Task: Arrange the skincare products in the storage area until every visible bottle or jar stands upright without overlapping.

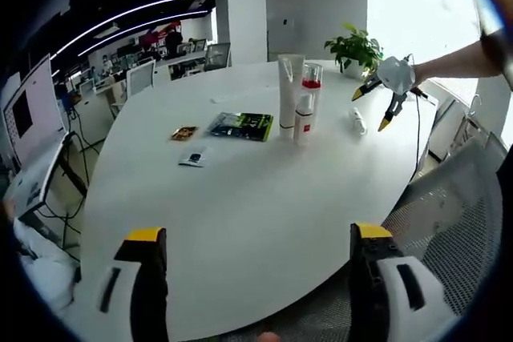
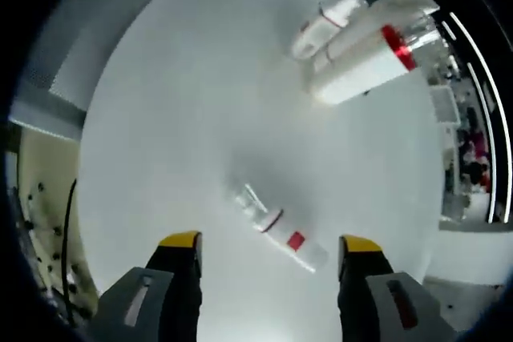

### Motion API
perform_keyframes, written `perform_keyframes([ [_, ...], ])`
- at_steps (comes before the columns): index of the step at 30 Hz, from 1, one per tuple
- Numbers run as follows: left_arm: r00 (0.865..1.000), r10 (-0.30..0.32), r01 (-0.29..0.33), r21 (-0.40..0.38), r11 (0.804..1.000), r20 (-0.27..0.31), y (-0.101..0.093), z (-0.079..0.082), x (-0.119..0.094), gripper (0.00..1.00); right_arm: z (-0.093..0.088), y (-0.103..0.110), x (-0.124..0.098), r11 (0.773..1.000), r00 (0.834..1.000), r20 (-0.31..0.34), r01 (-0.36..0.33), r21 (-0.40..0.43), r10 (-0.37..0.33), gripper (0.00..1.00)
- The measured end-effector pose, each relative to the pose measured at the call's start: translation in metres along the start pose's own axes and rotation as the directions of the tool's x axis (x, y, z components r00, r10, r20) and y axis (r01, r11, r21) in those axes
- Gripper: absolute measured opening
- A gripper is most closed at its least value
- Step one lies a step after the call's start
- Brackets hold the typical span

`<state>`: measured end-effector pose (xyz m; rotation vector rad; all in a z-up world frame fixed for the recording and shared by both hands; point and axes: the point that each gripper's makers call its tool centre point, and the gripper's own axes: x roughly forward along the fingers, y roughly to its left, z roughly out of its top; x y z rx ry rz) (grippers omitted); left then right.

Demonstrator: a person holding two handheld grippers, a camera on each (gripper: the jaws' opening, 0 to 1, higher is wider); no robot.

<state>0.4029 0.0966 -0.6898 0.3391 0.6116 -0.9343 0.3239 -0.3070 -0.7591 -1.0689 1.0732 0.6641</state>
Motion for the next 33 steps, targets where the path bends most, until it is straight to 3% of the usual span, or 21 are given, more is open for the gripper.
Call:
perform_keyframes([
  [4, 1.0, 0.006, -0.006, -0.003, 1.0, -0.013, 0.001, -0.002, 0.001, 0.9, -0.002, -0.004, 0.01, 1.0, 1.0, -0.001, -0.023, -0.018, 0.023, 0.65],
  [9, 1.0, 0.024, -0.024, -0.011, 1.0, -0.018, 0.005, -0.003, 0.001, 0.89, -0.01, -0.009, 0.024, 0.999, 0.999, -0.016, -0.038, -0.014, 0.037, 0.51],
  [10, 0.999, 0.027, -0.028, -0.016, 0.999, -0.02, 0.006, -0.004, 0.001, 0.89, -0.008, -0.004, 0.022, 0.996, 0.997, 0.007, -0.074, 0.052, 0.074, 0.49],
  [12, 0.999, 0.033, -0.033, -0.023, 0.999, -0.022, 0.007, -0.004, 0.001, 0.89, -0.009, -0.018, 0.022, 0.998, 0.999, 0.02, -0.027, 0.059, 0.026, 0.48],
  [15, 0.999, 0.033, -0.034, -0.03, 0.999, -0.027, 0.008, -0.005, 0.001, 0.89, -0.012, -0.011, 0.025, 0.993, 0.997, 0.012, -0.072, 0.092, 0.071, 0.35],
  [23, 0.999, 0.024, -0.025, -0.032, 0.999, -0.03, 0.005, -0.005, 0.001, 0.89, -0.012, 0.002, 0.025, 0.977, 0.993, 0.028, -0.116, 0.178, 0.113, 0.19],
  [24, 0.999, 0.024, -0.024, -0.032, 0.999, -0.029, 0.005, -0.005, 0.001, 0.89, -0.013, 0.002, 0.025, 0.968, 0.994, 0.018, -0.105, 0.23, 0.104, 0.18],
  [28, 0.999, 0.021, -0.021, -0.027, 0.999, -0.024, 0.005, -0.004, 0.0, 0.89, -0.015, 0.002, 0.025, 0.948, 0.995, -0.002, -0.091, 0.305, 0.096, 0.17],
  [33, 1.0, 0.02, -0.021, -0.026, 0.999, -0.015, 0.004, -0.003, 0.0, 0.89, -0.015, 0.001, 0.024, 0.945, 0.997, -0.006, -0.071, 0.319, 0.077, 0.15],
])
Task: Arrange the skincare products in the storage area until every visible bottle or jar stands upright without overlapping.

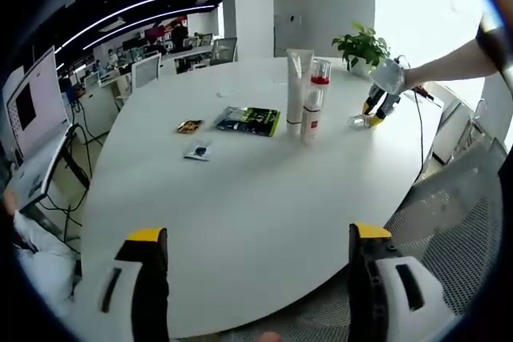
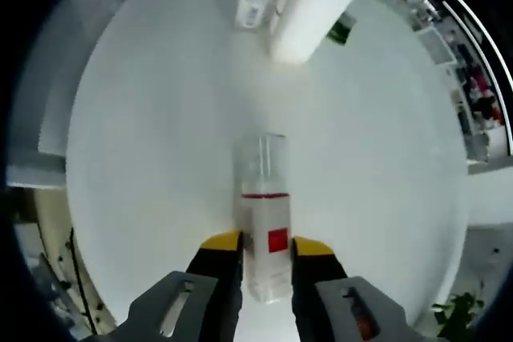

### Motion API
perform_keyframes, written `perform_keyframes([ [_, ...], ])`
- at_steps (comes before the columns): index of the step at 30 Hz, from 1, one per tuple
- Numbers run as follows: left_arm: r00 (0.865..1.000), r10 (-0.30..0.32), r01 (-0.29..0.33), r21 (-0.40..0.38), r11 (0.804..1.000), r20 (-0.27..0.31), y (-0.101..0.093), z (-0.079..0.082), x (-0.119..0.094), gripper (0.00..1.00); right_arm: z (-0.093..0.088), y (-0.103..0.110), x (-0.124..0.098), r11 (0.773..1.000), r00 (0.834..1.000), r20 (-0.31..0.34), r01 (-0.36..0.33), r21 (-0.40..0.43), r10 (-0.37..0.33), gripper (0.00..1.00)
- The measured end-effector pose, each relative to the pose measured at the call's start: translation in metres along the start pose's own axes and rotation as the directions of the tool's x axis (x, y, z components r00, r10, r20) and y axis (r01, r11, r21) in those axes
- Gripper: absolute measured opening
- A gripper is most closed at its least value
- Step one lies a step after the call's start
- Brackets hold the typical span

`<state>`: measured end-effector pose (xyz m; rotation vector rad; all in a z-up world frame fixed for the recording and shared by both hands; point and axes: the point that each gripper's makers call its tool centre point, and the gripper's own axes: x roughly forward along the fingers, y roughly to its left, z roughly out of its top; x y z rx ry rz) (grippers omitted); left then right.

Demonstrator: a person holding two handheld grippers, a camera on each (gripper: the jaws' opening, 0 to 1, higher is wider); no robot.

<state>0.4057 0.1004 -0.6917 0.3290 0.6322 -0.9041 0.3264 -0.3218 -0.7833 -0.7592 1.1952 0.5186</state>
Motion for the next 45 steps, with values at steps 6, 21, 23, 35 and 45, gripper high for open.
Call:
perform_keyframes([
  [6, 1.0, -0.009, 0.009, 0.005, 1.0, 0.016, -0.001, 0.003, 0.0, 0.88, 0.01, 0.012, -0.015, 0.973, 0.992, 0.118, 0.021, 0.231, -0.049, 0.14],
  [21, 0.995, -0.067, 0.065, 0.034, 0.997, 0.067, -0.014, 0.012, -0.004, 0.87, 0.115, -0.005, -0.167, 0.9, 0.809, 0.476, 0.141, 0.412, -0.345, 0.14],
  [23, 0.994, -0.08, 0.077, 0.045, 0.996, 0.075, -0.017, 0.014, -0.005, 0.87, 0.134, 0.002, -0.181, 0.913, 0.795, 0.5, 0.156, 0.378, -0.343, 0.14],
  [35, 0.991, -0.098, 0.09, 0.091, 0.992, 0.09, -0.02, 0.016, -0.009, 0.9, 0.218, 0.029, -0.257, 0.937, 0.707, 0.624, 0.176, 0.303, -0.334, 0.14],
  [45, 0.98, -0.143, 0.134, 0.067, 0.989, 0.14, -0.027, 0.026, -0.016, 0.92, 0.278, 0.036, -0.337, 0.929, 0.613, 0.699, 0.27, 0.253, -0.368, 0.15],
])
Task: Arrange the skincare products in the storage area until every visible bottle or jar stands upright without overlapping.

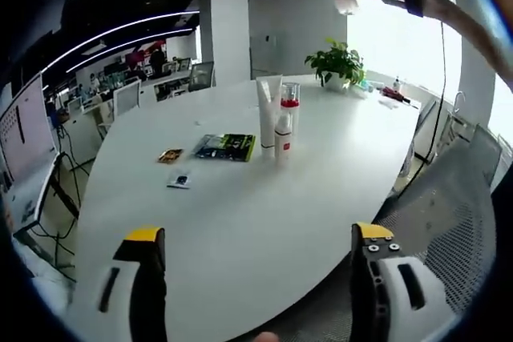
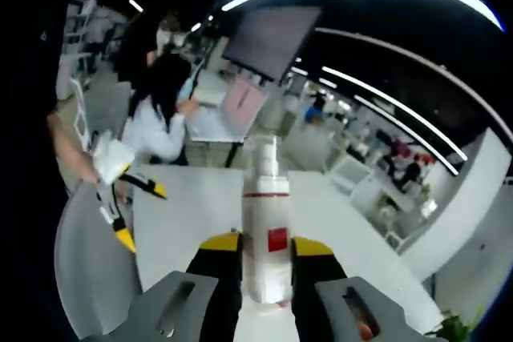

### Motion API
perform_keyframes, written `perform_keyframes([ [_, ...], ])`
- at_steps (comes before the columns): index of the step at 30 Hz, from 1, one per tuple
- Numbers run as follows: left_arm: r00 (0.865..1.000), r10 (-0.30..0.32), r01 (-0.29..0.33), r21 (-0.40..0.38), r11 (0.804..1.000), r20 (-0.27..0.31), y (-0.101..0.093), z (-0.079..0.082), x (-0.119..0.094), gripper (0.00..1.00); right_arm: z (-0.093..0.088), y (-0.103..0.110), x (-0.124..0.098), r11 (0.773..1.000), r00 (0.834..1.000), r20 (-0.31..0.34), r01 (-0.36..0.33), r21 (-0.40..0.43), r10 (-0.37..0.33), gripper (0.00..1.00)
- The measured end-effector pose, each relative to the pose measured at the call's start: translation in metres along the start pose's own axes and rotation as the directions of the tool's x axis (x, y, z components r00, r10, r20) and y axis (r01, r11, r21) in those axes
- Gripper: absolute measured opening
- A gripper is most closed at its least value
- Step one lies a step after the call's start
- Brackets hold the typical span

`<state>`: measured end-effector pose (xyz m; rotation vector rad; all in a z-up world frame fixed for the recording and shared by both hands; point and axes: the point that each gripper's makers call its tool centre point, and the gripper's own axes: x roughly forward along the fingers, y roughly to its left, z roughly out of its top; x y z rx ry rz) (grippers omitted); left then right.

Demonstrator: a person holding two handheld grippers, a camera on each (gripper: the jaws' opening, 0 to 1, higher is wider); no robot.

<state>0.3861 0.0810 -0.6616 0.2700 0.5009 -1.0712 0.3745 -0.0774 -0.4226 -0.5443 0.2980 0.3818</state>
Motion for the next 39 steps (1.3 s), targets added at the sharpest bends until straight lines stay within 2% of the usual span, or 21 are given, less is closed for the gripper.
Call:
perform_keyframes([
  [1, 1.0, -0.02, 0.02, -0.02, 1.0, 0.021, -0.004, 0.005, -0.001, 0.93, 0.014, 0.0, -0.003, 1.0, 0.999, 0.034, 0.026, 0.004, -0.026, 0.15],
  [2, 0.998, -0.036, 0.038, -0.042, 0.998, 0.052, -0.007, 0.012, -0.002, 0.94, 0.019, 0.0, -0.004, 0.999, 0.998, 0.044, 0.034, 0.005, -0.034, 0.15],
  [3, 0.994, -0.066, 0.074, -0.094, 0.993, 0.081, -0.015, 0.019, -0.006, 0.95, 0.03, 0.001, -0.007, 0.998, 0.996, 0.065, 0.055, 0.001, -0.055, 0.15],
  [6, 0.975, -0.141, 0.173, -0.187, 0.967, 0.173, -0.034, 0.045, -0.018, 0.96, 0.052, 0.005, -0.016, 0.988, 0.983, 0.105, 0.153, -0.033, -0.149, 0.15],
  [7, 0.969, -0.151, 0.19, -0.195, 0.962, 0.196, -0.038, 0.053, -0.021, 0.97, 0.056, 0.006, -0.02, 0.973, 0.973, 0.101, 0.216, -0.077, -0.208, 0.15],
  [10, 0.949, -0.18, 0.238, -0.214, 0.947, 0.261, -0.046, 0.084, -0.035, 0.97, 0.067, 0.015, -0.027, 0.95, 0.95, 0.121, 0.3, -0.086, -0.289, 0.15],
  [12, 0.917, -0.22, 0.301, -0.216, 0.929, 0.333, -0.053, 0.112, -0.049, 0.96, 0.069, 0.021, -0.034, 0.922, 0.931, 0.118, 0.359, -0.144, -0.345, 0.15],
  [13, 0.891, -0.237, 0.34, -0.223, 0.914, 0.386, -0.056, 0.13, -0.059, 0.95, 0.068, 0.026, -0.038, 0.906, 0.919, 0.108, 0.393, -0.154, -0.38, 0.15],
  [14, 0.873, -0.25, 0.364, -0.22, 0.905, 0.419, -0.059, 0.142, -0.066, 0.94, 0.067, 0.03, -0.04, 0.898, 0.911, 0.106, 0.411, -0.158, -0.398, 0.15],
  [15, 0.851, -0.261, 0.389, -0.215, 0.896, 0.456, -0.061, 0.156, -0.075, 0.93, 0.065, 0.037, -0.04, 0.899, 0.912, 0.103, 0.409, -0.154, -0.397, 0.15],
  [18, 0.826, -0.287, 0.42, -0.191, 0.887, 0.485, -0.067, 0.175, -0.087, 0.91, 0.054, 0.06, -0.041, 0.915, 0.917, 0.102, 0.395, -0.082, -0.386, 0.15],
  [21, 0.786, -0.336, 0.48, -0.17, 0.86, 0.519, -0.081, 0.193, -0.099, 0.88, 0.042, 0.072, -0.04, 0.913, 0.916, 0.079, 0.399, -0.079, -0.393, 0.15],
  [22, 0.761, -0.365, 0.521, -0.171, 0.836, 0.537, -0.089, 0.201, -0.103, 0.87, 0.039, 0.075, -0.041, 0.914, 0.915, 0.073, 0.401, -0.068, -0.396, 0.15],
  [23, 0.744, -0.38, 0.548, -0.176, 0.818, 0.55, -0.094, 0.206, -0.106, 0.87, 0.038, 0.076, -0.041, 0.914, 0.915, 0.072, 0.402, -0.063, -0.397, 0.15],
  [24, 0.719, -0.398, 0.58, -0.177, 0.795, 0.569, -0.099, 0.212, -0.11, 0.86, 0.036, 0.079, -0.041, 0.912, 0.912, 0.071, 0.407, -0.047, -0.403, 0.15],
  [26, 0.686, -0.417, 0.621, -0.183, 0.762, 0.596, -0.105, 0.221, -0.115, 0.84, 0.033, 0.081, -0.041, 0.911, 0.91, 0.071, 0.411, -0.027, -0.409, 0.15],
  [27, 0.664, -0.43, 0.645, -0.178, 0.743, 0.611, -0.108, 0.225, -0.118, 0.83, 0.03, 0.083, -0.04, 0.911, 0.909, 0.069, 0.412, -0.016, -0.41, 0.15],
  [30, 0.666, -0.428, 0.641, -0.175, 0.747, 0.611, -0.107, 0.228, -0.116, 0.78, 0.026, 0.087, -0.038, 0.911, 0.909, 0.065, 0.412, -0.008, -0.411, 0.15],
  [33, 0.68, -0.423, 0.624, -0.171, 0.762, 0.599, -0.106, 0.228, -0.11, 0.75, 0.026, 0.089, -0.035, 0.915, 0.912, 0.076, 0.403, 0.004, -0.402, 0.15],
  [35, 0.68, -0.409, 0.621, -0.181, 0.763, 0.608, -0.104, 0.229, -0.107, 0.72, 0.028, 0.09, -0.032, 0.92, 0.916, 0.085, 0.393, 0.0, -0.392, 0.15],
  [39, 0.695, -0.376, 0.604, -0.214, 0.768, 0.613, -0.1, 0.229, -0.096, 0.63, 0.028, 0.091, -0.026, 0.925, 0.921, 0.09, 0.38, 0.001, -0.378, 0.15],
])
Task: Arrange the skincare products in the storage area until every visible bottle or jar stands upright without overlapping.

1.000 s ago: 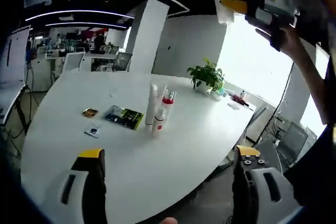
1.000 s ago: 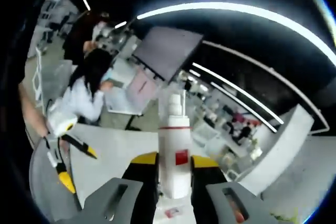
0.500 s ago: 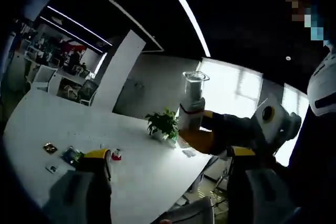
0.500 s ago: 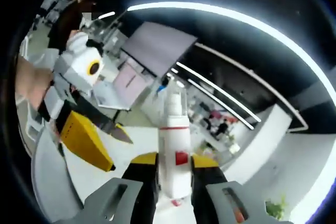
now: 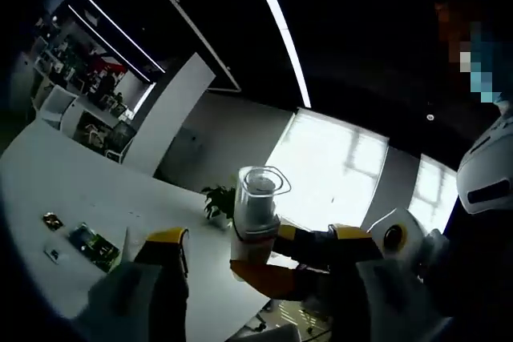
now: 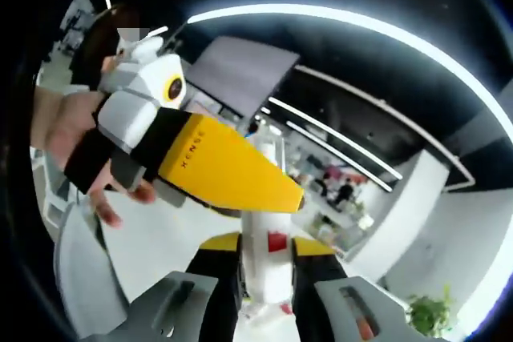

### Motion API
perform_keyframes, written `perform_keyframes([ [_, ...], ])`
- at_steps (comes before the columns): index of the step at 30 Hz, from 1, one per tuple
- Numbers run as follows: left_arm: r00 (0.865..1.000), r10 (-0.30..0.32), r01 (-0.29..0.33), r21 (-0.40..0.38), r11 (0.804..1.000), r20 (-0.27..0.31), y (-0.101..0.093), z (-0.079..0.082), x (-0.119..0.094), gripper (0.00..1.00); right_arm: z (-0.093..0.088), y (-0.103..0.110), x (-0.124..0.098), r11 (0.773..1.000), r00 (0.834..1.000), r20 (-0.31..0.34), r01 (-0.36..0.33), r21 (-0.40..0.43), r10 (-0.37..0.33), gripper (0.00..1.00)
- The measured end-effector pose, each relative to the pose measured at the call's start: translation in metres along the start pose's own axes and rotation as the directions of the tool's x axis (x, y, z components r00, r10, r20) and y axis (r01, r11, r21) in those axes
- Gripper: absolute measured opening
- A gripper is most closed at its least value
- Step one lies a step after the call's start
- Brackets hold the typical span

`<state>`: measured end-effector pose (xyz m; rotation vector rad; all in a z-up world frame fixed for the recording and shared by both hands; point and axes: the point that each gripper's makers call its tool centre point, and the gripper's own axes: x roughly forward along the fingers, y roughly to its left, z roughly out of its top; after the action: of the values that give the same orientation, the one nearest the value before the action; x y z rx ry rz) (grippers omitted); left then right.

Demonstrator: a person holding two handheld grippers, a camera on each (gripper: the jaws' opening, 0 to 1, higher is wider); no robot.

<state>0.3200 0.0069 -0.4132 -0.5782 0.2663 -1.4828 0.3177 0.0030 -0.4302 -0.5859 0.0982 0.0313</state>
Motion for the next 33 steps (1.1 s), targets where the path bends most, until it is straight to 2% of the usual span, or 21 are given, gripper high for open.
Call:
perform_keyframes([
  [14, 0.996, 0.089, -0.089, 0.005, 0.996, 0.013, 0.025, -0.001, 0.004, 0.2, -0.006, 0.012, 0.019, 0.998, 0.998, -0.003, -0.066, -0.016, 0.066, 0.15],
  [20, 0.995, 0.1, -0.1, -0.006, 0.995, 0.006, 0.03, -0.003, 0.005, 0.19, -0.013, 0.012, 0.023, 0.996, 0.996, -0.015, -0.087, -0.002, 0.087, 0.15],
  [25, 0.995, 0.097, -0.098, -0.029, 0.995, -0.022, 0.038, -0.006, 0.003, 0.19, -0.017, 0.017, 0.027, 0.99, 0.99, -0.027, -0.139, -0.014, 0.139, 0.15],
  [31, 0.995, 0.095, -0.095, 0.002, 0.996, -0.045, 0.041, -0.003, -0.001, 0.18, -0.015, 0.025, 0.028, 0.981, 0.982, -0.007, -0.187, 0.055, 0.188, 0.15],
  [33, 0.994, 0.095, -0.093, 0.023, 0.995, -0.06, 0.042, -0.003, -0.003, 0.18, -0.016, 0.031, 0.027, 0.972, 0.974, -0.002, -0.224, 0.074, 0.225, 0.14],
])
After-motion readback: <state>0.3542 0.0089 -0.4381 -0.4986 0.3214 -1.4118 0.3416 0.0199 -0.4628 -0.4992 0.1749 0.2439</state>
